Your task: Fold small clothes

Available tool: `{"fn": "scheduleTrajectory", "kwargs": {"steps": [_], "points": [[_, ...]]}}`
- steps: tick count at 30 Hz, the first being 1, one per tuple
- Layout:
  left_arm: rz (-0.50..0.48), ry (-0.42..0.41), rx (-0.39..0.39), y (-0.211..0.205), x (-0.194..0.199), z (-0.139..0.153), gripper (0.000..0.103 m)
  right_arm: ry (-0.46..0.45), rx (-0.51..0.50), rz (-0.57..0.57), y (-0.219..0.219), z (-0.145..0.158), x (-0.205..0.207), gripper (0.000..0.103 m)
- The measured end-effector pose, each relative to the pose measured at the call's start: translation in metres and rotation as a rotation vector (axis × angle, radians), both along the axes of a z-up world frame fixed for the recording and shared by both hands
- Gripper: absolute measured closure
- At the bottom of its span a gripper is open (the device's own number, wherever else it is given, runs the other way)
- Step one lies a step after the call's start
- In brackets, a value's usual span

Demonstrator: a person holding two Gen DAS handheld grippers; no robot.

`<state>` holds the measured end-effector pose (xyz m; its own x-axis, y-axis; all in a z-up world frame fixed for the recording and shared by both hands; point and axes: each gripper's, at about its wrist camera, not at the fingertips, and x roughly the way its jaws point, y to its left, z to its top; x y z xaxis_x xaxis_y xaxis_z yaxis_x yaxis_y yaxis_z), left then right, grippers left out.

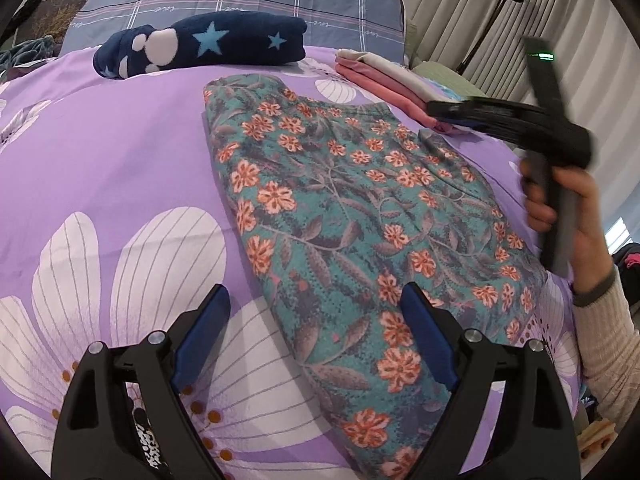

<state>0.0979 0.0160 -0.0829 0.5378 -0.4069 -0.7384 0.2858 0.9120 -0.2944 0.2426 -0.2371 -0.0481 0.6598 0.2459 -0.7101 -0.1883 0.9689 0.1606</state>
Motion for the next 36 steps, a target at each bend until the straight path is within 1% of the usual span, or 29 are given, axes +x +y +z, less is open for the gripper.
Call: {"fn": "scheduleTrajectory", "kwargs": {"steps": [1,2,4,5,6,7,8,9,10,12,14,15,16,18,20,22,23,24,26,27,28,29,30,31,33,34,35,36], "points": [[0.004,0.001,-0.001,0.0,0.0,0.0,0.015,-0.019,0.013,0.047,0.003,0.009,-0.013,0.078],[0.007,0.002,0.0,0.0,-0.001,0.0,0.015,-0.019,0.041,0.096,0.006,0.014,-0.023,0.078],[0.013,0.0,0.011,-0.001,-0.003,0.001,0.015,0.012,0.11,0.174,0.01,0.017,-0.039,0.073],[0.015,0.0,0.014,-0.002,-0.003,0.001,0.015,0.036,0.118,0.193,0.011,0.014,-0.046,0.071],[0.02,0.0,0.017,-0.002,-0.003,0.002,0.015,0.062,0.101,0.197,0.013,0.009,-0.05,0.068],[0.023,0.003,0.018,-0.003,-0.003,0.002,0.015,0.098,0.031,0.176,0.017,-0.003,-0.054,0.068],[0.029,0.007,0.019,-0.003,-0.004,0.003,0.015,0.115,-0.041,0.147,0.019,-0.013,-0.057,0.068],[0.031,0.007,0.015,-0.003,-0.006,0.005,0.015,0.122,-0.097,0.12,0.019,-0.019,-0.061,0.061],[0.024,0.003,0.009,-0.004,-0.009,0.007,0.015,0.129,-0.101,0.098,0.015,-0.023,-0.064,0.058],[0.006,-0.021,0.02,-0.009,-0.015,0.014,0.015,0.137,-0.039,0.087,0.008,-0.016,-0.075,0.058],[-0.004,-0.042,0.05,-0.014,-0.017,0.018,0.015,0.111,-0.03,0.095,0.004,-0.006,-0.085,0.052],[-0.01,-0.049,0.057,-0.016,-0.017,0.021,0.015,0.083,-0.045,0.099,0.002,0.001,-0.091,0.046],[-0.01,-0.049,0.057,-0.017,-0.015,0.022,0.015,0.069,-0.055,0.106,0.002,0.001,-0.094,0.04],[-0.004,-0.044,0.056,-0.018,-0.013,0.023,0.015,0.065,-0.051,0.119,-0.003,0.004,-0.097,0.037],[-0.004,-0.039,0.063,-0.02,-0.009,0.024,0.015,0.091,-0.017,0.122,-0.01,-0.001,-0.094,0.032],[-0.013,-0.038,0.083,-0.023,-0.004,0.023,0.015,0.142,0.046,0.131,-0.015,-0.007,-0.09,0.031],[-0.016,-0.036,0.097,-0.025,-0.001,0.022,0.014,0.156,0.06,0.135,-0.015,-0.009,-0.089,0.031],[-0.015,-0.031,0.113,-0.025,0.004,0.021,0.011,0.171,0.075,0.142,-0.016,-0.014,-0.084,0.031],[0.006,-0.016,0.144,-0.022,0.016,0.015,0.011,0.198,0.097,0.151,-0.016,-0.021,-0.075,0.031],[0.016,-0.003,0.146,-0.02,0.022,0.012,0.011,0.212,0.117,0.157,-0.017,-0.023,-0.073,0.03],[0.024,0.015,0.132,-0.016,0.03,0.008,0.011,0.224,0.153,0.168,-0.018,-0.027,-0.065,0.031],[0.027,0.031,0.11,-0.012,0.035,0.005,0.011,0.224,0.168,0.178,-0.017,-0.028,-0.06,0.032],[0.035,0.061,0.063,-0.006,0.046,0.0,0.011,0.225,0.176,0.189,-0.016,-0.029,-0.056,0.036],[0.041,0.074,0.028,-0.002,0.054,-0.003,0.011,0.228,0.186,0.204,-0.014,-0.031,-0.048,0.038],[0.042,0.08,-0.032,0.004,0.072,-0.006,0.011,0.236,0.207,0.219,-0.01,-0.035,-0.037,0.039],[0.045,0.085,-0.052,0.006,0.08,-0.006,0.012,0.239,0.221,0.23,-0.008,-0.037,-0.03,0.041],[0.046,0.087,-0.07,0.007,0.087,-0.006,0.025,0.237,0.227,0.235,-0.007,-0.038,-0.024,0.043],[0.034,0.096,-0.088,0.007,0.096,-0.006,0.05,0.235,0.229,0.238,-0.005,-0.039,-0.017,0.047]]}}
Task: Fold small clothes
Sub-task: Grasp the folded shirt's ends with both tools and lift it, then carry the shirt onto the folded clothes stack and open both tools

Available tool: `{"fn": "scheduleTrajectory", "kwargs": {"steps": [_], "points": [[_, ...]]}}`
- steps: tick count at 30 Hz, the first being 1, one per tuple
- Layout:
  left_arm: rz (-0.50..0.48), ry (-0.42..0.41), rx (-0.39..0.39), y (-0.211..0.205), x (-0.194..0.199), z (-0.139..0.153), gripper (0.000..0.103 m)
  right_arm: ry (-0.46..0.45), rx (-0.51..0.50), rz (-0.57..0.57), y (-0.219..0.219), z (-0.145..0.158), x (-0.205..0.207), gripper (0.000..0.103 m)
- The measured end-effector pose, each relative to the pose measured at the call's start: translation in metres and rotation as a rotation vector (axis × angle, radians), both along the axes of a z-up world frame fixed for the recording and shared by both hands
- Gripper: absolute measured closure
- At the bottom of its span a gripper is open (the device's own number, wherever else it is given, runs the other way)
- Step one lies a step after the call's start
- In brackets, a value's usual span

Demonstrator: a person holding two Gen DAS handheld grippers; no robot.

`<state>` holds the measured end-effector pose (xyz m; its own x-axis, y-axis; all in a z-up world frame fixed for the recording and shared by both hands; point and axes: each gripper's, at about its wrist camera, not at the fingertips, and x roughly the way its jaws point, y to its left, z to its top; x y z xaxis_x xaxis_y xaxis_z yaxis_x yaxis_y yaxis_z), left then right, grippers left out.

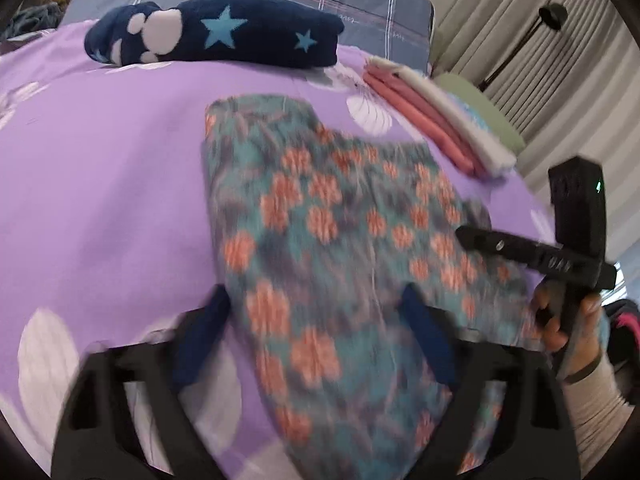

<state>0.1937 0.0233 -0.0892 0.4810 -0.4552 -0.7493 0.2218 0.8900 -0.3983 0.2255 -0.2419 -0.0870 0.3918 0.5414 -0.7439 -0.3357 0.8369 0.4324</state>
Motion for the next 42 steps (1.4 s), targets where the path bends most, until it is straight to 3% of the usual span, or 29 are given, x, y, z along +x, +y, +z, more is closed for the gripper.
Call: {"fn": "scheduleTrajectory", "kwargs": {"steps": [1,3,4,6,9,12,17,20,24,29,32,36,37,38,39,40,42], "points": [[-0.005,0.017,-0.009,0.0,0.005,-0.001,0.059,-0.001,-0.002,-0.003,0.0,0.0,0.004,0.054],[0.003,0.035,-0.031,0.0,0.011,0.0,0.088,-0.006,-0.008,-0.01,0.002,0.003,0.009,0.067],[-0.002,0.024,-0.024,-0.002,0.01,0.004,0.088,-0.013,-0.014,-0.006,0.003,0.005,0.008,0.085],[-0.02,-0.053,0.024,-0.011,-0.001,0.021,0.091,-0.07,-0.046,0.016,0.008,0.017,-0.001,0.089],[-0.054,-0.191,0.069,-0.028,-0.022,0.061,0.091,-0.192,-0.076,0.011,0.012,0.047,-0.024,0.091],[-0.092,-0.298,0.045,-0.046,-0.034,0.11,0.093,-0.295,-0.086,-0.024,0.007,0.083,-0.049,0.091],[-0.192,-0.493,0.029,-0.095,-0.041,0.197,0.093,-0.503,-0.102,-0.18,-0.03,0.162,-0.087,0.091],[-0.231,-0.548,0.018,-0.134,-0.025,0.229,0.093,-0.576,-0.132,-0.288,-0.063,0.211,-0.089,0.091],[-0.278,-0.534,-0.032,-0.182,0.019,0.251,0.093,-0.61,-0.219,-0.409,-0.1,0.256,-0.062,0.091],[-0.293,-0.524,0.003,-0.229,0.077,0.25,0.093,-0.581,-0.226,-0.563,-0.158,0.281,-0.003,0.091],[-0.274,-0.516,0.024,-0.245,0.109,0.238,0.093,-0.549,-0.219,-0.618,-0.182,0.274,0.038,0.091],[-0.23,-0.427,0.037,-0.261,0.174,0.202,0.09,-0.478,-0.213,-0.665,-0.199,0.247,0.104,0.091],[-0.225,-0.396,0.07,-0.265,0.19,0.188,0.086,-0.446,-0.224,-0.681,-0.202,0.232,0.129,0.091],[-0.212,-0.362,0.117,-0.268,0.205,0.172,0.072,-0.424,-0.241,-0.694,-0.201,0.222,0.144,0.089],[-0.176,-0.327,0.19,-0.271,0.22,0.149,0.056,-0.39,-0.275,-0.714,-0.201,0.208,0.161,0.08],[-0.141,-0.31,0.253,-0.271,0.23,0.13,0.051,-0.336,-0.346,-0.76,-0.2,0.185,0.179,0.062],[-0.138,-0.298,0.325,-0.269,0.235,0.099,0.049,-0.276,-0.422,-0.806,-0.201,0.148,0.197,0.056]]}}
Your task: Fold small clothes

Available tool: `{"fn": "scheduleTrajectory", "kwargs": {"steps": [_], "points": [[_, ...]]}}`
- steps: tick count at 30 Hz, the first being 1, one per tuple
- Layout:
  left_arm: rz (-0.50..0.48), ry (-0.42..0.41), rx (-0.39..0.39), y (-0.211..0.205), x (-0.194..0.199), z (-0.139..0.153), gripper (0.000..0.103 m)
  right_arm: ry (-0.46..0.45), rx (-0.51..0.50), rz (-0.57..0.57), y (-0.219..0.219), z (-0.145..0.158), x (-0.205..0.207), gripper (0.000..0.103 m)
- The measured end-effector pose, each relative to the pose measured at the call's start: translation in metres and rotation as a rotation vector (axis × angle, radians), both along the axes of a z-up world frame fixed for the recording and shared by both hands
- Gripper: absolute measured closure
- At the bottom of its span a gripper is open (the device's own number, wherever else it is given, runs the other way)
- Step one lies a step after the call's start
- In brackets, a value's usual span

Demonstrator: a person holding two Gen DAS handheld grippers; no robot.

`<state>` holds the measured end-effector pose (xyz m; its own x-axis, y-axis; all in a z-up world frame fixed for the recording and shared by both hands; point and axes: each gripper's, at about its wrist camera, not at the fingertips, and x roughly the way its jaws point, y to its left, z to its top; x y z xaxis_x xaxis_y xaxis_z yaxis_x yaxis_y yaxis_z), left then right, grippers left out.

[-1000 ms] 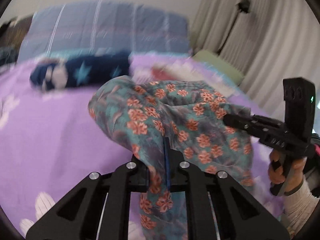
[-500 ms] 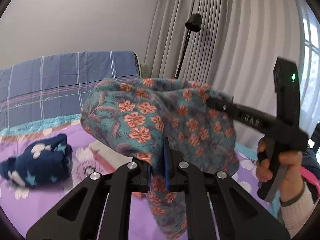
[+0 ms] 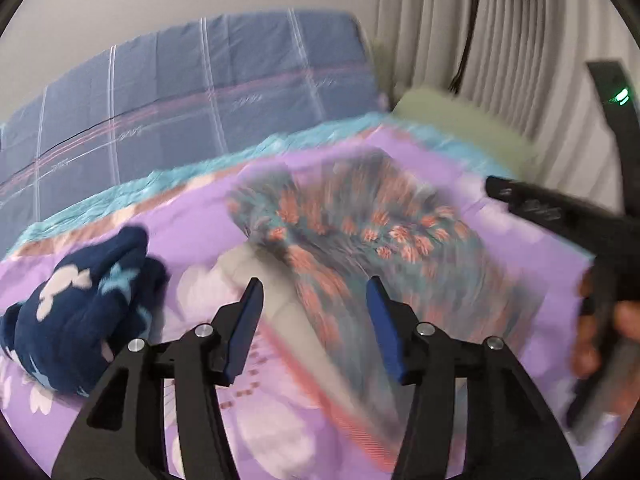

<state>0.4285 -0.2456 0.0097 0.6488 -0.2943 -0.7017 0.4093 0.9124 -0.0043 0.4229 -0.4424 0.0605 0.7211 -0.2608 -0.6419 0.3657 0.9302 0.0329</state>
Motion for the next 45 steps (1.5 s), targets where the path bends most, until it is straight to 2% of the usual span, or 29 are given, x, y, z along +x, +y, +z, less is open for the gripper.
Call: {"fn": "scheduleTrajectory", "kwargs": {"steps": [1,3,4,6,7,9,13,14,15,17,19,23,27,31,37,41,45], "points": [[-0.01,0.004,0.025,0.001,-0.001,-0.014,0.047,0.02,0.013,0.006,0.001,-0.015,0.001,0.056],[-0.026,-0.031,0.04,0.007,-0.011,-0.035,0.029,0.072,0.068,0.041,-0.001,-0.046,0.004,0.056],[-0.032,-0.052,0.041,0.009,-0.017,-0.041,0.027,0.121,0.081,0.056,-0.002,-0.067,0.003,0.057],[-0.054,-0.045,0.016,0.012,-0.024,-0.049,0.026,0.2,0.062,0.047,-0.002,-0.097,-0.002,0.055],[-0.047,-0.039,0.004,0.014,-0.024,-0.051,0.026,0.209,0.04,0.045,-0.002,-0.11,-0.007,0.053],[-0.04,-0.044,-0.003,0.017,-0.032,-0.051,0.026,0.175,-0.004,0.052,0.001,-0.118,-0.017,0.051],[-0.017,-0.095,0.009,0.024,-0.053,-0.037,0.026,0.158,-0.075,0.06,0.013,-0.107,-0.039,0.049],[-0.009,-0.097,-0.005,0.027,-0.061,-0.032,0.022,0.141,-0.076,0.055,0.016,-0.099,-0.05,0.046],[-0.008,-0.09,-0.03,0.035,-0.075,-0.026,0.013,0.117,-0.068,0.054,0.017,-0.091,-0.062,0.041],[-0.019,-0.103,-0.072,0.045,-0.104,-0.018,0.007,0.039,-0.035,0.074,0.025,-0.08,-0.099,0.03],[-0.03,-0.155,-0.082,0.057,-0.141,-0.009,0.002,0.014,-0.026,0.104,0.037,-0.074,-0.141,0.028],[-0.007,-0.237,-0.056,0.078,-0.211,0.004,0.001,-0.004,-0.035,0.114,0.052,-0.067,-0.219,0.021],[0.001,-0.226,-0.06,0.093,-0.259,0.018,0.001,-0.045,-0.018,0.096,0.062,-0.054,-0.29,0.011],[-0.027,-0.201,-0.105,0.102,-0.299,0.028,0.001,-0.104,-0.002,0.033,0.073,-0.053,-0.342,0.005],[-0.043,-0.219,-0.088,0.108,-0.345,0.031,0.001,-0.094,0.002,-0.001,0.096,-0.066,-0.386,0.005],[-0.042,-0.192,-0.125,0.116,-0.357,0.034,0.001,-0.113,-0.017,0.014,0.112,-0.054,-0.406,0.005],[-0.013,-0.233,-0.133,0.129,-0.375,0.038,0.001,-0.168,-0.03,0.018,0.125,-0.035,-0.42,0.004]]}}
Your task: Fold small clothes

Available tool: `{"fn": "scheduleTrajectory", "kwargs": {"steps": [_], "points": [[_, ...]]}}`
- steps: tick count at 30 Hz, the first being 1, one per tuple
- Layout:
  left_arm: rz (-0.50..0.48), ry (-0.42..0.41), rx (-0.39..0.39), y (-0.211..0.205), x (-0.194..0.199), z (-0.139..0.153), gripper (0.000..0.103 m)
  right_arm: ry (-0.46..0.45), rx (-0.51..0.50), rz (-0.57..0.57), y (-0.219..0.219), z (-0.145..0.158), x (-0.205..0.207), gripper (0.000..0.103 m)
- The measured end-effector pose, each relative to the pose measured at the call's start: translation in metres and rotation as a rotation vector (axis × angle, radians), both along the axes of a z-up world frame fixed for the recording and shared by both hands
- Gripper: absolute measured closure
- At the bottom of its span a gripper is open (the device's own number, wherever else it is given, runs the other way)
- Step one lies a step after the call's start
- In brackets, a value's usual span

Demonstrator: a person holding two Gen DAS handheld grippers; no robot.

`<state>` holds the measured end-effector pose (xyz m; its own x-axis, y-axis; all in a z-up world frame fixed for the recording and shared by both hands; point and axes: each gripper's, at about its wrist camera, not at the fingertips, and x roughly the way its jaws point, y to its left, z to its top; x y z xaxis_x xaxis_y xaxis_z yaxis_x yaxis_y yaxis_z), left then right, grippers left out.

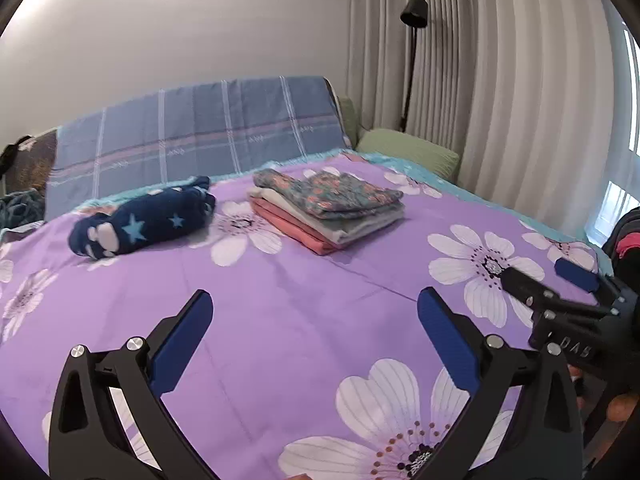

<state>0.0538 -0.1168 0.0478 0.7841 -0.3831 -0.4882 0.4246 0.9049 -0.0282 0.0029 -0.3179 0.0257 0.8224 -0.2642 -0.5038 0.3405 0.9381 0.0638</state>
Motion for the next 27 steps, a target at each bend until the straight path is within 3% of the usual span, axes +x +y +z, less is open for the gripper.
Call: {"fn": "scheduleTrajectory", "kwargs": {"steps": [10,27], "points": [[0.047,-0.072,0.046,0.022,-0.023,0.01,0.001,-0.082,-0.086,0.039,0.036,0.025,-0.015,0.003],[-0.003,-0.047,0.047,0.024,-0.025,0.008,0.001,-0.084,-0.099,0.053,0.049,0.03,-0.016,0.003]]}}
